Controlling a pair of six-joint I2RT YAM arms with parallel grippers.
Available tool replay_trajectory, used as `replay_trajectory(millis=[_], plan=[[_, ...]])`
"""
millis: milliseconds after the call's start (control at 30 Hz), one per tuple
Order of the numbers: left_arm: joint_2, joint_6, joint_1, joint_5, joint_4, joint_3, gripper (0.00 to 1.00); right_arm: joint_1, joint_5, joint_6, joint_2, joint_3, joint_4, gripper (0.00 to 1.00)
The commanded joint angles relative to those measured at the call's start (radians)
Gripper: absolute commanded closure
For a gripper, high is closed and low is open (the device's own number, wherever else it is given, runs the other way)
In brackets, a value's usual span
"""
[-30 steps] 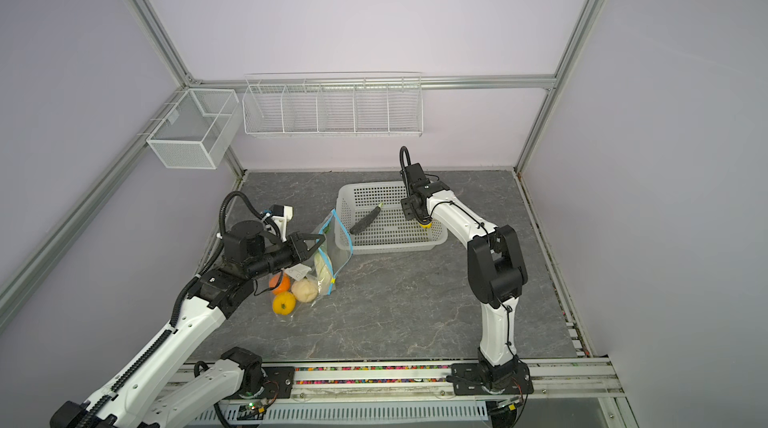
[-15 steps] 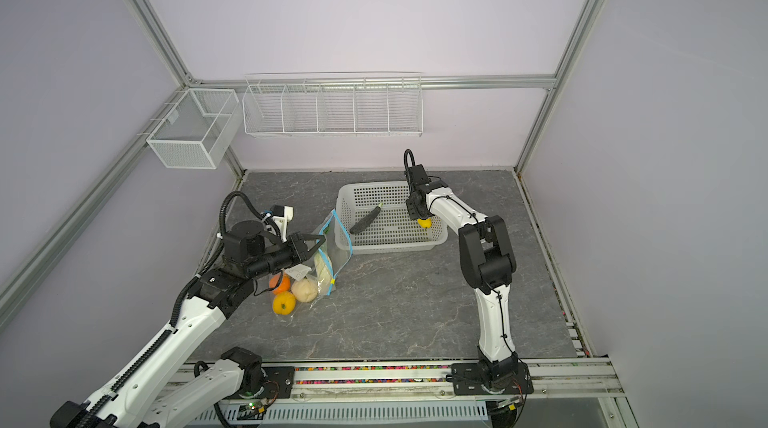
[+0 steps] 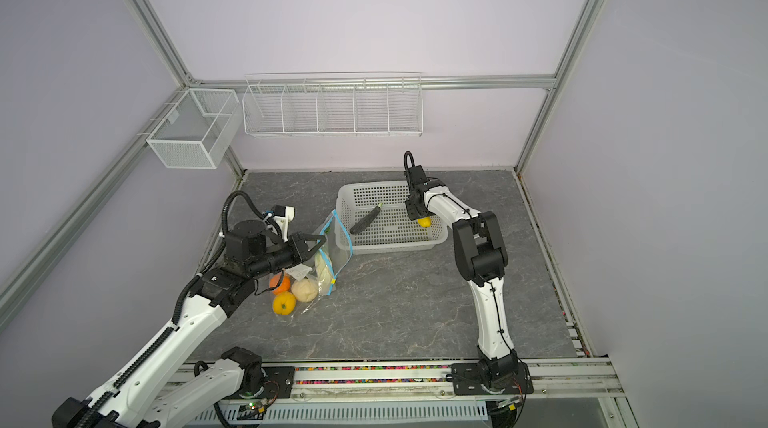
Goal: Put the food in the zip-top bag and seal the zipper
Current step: 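Lower the right gripper and close it on the yellow squash, then carry the yellow squash with the right gripper to the bag mouth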
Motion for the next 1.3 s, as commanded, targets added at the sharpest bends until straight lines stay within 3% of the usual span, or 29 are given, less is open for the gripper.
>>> replay_trajectory(millis=[0, 167, 433, 767, 1100, 1267], plan=[[0.011, 0.01, 0.004, -0.014, -0.005, 0.011, 1.0, -0.005, -0.044, 0.014, 0.043, 0.02, -0.029, 0.52], [0.019, 0.013, 0.004, -0.014, -0.007, 0.02, 1.0, -0.004, -0.047, 0.016, 0.047, 0.025, -0.029, 0.54], [0.016, 0.014, 0.003, -0.017, -0.007, 0.012, 1.0, -0.004, -0.065, 0.03, 0.066, 0.044, -0.045, 0.43], [0.005, 0.012, 0.003, -0.02, -0.016, 0.012, 1.0, -0.003, -0.073, 0.046, 0.045, 0.036, -0.041, 0.51], [-0.004, 0.006, 0.004, -0.018, -0.044, 0.037, 1.0, -0.006, -0.125, 0.042, -0.1, 0.051, -0.11, 0.57], [-0.006, 0.015, 0.003, -0.033, -0.063, 0.053, 1.0, -0.006, -0.259, 0.088, -0.247, -0.043, -0.1, 0.59]])
